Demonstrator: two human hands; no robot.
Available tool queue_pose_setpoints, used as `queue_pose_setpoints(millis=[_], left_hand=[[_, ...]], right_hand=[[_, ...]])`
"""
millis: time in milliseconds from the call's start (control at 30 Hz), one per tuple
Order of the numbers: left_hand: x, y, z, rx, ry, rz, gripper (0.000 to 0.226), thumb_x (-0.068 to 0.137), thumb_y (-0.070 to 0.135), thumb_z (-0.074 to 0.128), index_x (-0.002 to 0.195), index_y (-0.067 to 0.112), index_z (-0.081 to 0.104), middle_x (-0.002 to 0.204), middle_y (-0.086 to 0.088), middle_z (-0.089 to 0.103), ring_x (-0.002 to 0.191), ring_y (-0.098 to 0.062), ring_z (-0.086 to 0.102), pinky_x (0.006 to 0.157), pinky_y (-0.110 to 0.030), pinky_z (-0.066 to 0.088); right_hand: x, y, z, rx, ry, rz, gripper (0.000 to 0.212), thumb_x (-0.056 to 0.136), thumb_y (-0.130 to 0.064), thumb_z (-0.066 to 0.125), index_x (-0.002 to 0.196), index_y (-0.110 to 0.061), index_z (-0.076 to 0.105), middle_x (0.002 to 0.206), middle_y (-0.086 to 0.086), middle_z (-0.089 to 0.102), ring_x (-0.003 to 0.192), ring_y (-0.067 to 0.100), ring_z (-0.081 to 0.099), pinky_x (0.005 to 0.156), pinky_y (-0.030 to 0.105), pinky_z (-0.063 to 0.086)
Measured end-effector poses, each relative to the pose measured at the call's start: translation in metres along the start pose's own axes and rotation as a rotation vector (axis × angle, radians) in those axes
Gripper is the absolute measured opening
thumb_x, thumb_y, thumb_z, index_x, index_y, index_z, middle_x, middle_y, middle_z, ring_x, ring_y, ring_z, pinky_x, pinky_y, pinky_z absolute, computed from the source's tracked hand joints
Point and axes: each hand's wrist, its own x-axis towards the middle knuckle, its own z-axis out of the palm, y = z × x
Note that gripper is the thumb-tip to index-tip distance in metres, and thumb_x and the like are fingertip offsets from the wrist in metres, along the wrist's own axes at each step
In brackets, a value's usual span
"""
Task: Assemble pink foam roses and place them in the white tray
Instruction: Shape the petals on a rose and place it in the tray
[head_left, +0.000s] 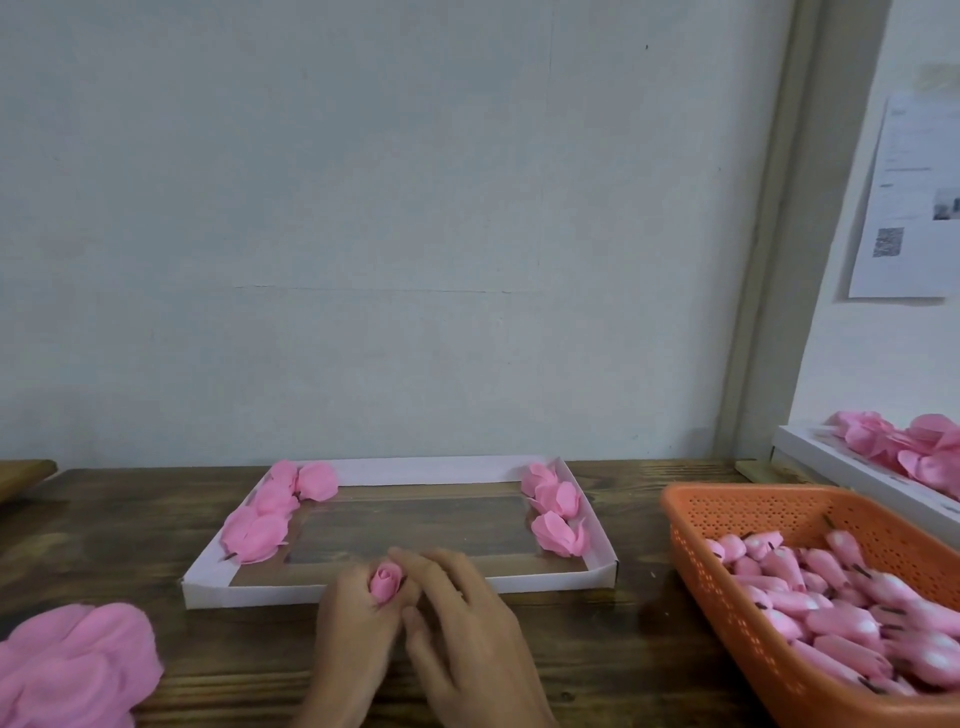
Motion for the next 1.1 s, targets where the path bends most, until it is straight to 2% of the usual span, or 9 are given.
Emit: queue_pose_setpoints(millis=[67,233,367,533,667,767,867,1000,1100], left_hand=[[-0.002,0.005,0.000,0.026,-0.011,0.006,0.005,0.069,0.037,0.074,0.066,0.033,0.076,0.064,-0.005,0.073,0.059,-0.010,0.064,0.062,-0.042,0.053],[0.001,0.000,0.002,0.093,-0.043,0.001,0.036,0.085,0.010,0.076,0.062,0.038,0.076,0.058,0.005,0.071,0.055,0.000,0.060,0.060,-0.032,0.048],[0.004,-0.003,0.001,0.101,-0.014,-0.051,0.045,0.086,-0.001,0.073,0.065,0.038,0.077,0.065,0.000,0.075,0.067,-0.017,0.070,0.066,-0.042,0.055],[0.005,-0.009,0.004,0.101,-0.012,-0.073,0.037,0.087,0.005,0.077,0.059,0.029,0.075,0.062,0.007,0.073,0.057,0.001,0.065,0.051,-0.017,0.047],[0.006,-0.008,0.008,-0.041,0.012,-0.143,0.030,0.090,0.004,0.075,0.063,0.018,0.077,0.061,-0.002,0.072,0.064,-0.021,0.068,0.066,-0.039,0.055],[0.004,-0.001,0.008,-0.316,0.056,-0.266,0.020,0.090,0.018,0.079,0.076,0.005,0.073,0.060,-0.009,0.065,0.065,-0.025,0.061,0.065,-0.035,0.049],[0.000,0.007,0.006,-0.506,0.008,-0.382,0.035,0.081,0.032,0.082,0.097,0.003,0.074,0.084,-0.015,0.079,0.084,-0.032,0.075,0.074,-0.039,0.056],[-0.005,0.015,0.010,-0.624,-0.231,-0.385,0.042,0.074,0.035,0.078,0.089,-0.004,0.078,0.093,-0.023,0.078,0.080,-0.034,0.076,0.064,-0.035,0.061],[-0.005,0.015,0.013,-0.653,-0.303,-0.343,0.042,0.080,0.032,0.074,0.065,-0.005,0.061,0.106,-0.024,0.077,0.088,-0.034,0.077,0.068,-0.035,0.062]], right_hand=[[0.000,-0.001,-0.001,-0.016,-0.008,0.000,0.044,0.101,-0.031,0.046,0.143,-0.044,0.054,0.141,-0.020,0.049,0.120,0.001,0.055,0.099,0.022,0.049],[-0.001,-0.004,0.001,-0.086,-0.024,-0.003,0.044,0.099,-0.036,0.041,0.139,-0.046,0.056,0.142,-0.020,0.049,0.116,0.002,0.057,0.093,0.025,0.053],[-0.001,-0.007,0.003,-0.133,-0.021,-0.006,0.049,0.096,-0.036,0.041,0.142,-0.054,0.045,0.142,-0.022,0.049,0.115,0.002,0.058,0.086,0.027,0.057],[-0.001,-0.007,0.003,-0.116,-0.069,0.023,0.048,0.094,-0.039,0.035,0.139,-0.052,0.046,0.144,-0.023,0.045,0.113,0.005,0.058,0.088,0.028,0.054],[-0.002,-0.005,0.008,-0.031,-0.071,0.082,0.047,0.097,-0.041,0.039,0.142,-0.052,0.044,0.144,-0.028,0.037,0.109,0.000,0.057,0.093,0.020,0.049],[-0.003,-0.005,0.010,0.176,-0.020,0.239,0.046,0.098,-0.035,0.058,0.137,-0.050,0.040,0.134,-0.025,0.044,0.104,-0.002,0.063,0.092,0.022,0.053],[-0.005,-0.007,0.012,0.289,-0.027,0.272,0.040,0.094,-0.028,0.066,0.130,-0.040,0.052,0.121,-0.021,0.062,0.101,0.001,0.067,0.088,0.023,0.056],[-0.005,-0.005,0.017,0.440,0.000,0.346,0.032,0.078,-0.032,0.072,0.108,-0.036,0.065,0.103,-0.018,0.075,0.095,0.004,0.073,0.086,0.029,0.060],[-0.002,0.004,0.016,0.540,0.074,0.377,0.024,0.069,-0.035,0.076,0.089,-0.026,0.066,0.085,-0.008,0.077,0.081,0.011,0.076,0.079,0.034,0.062]])
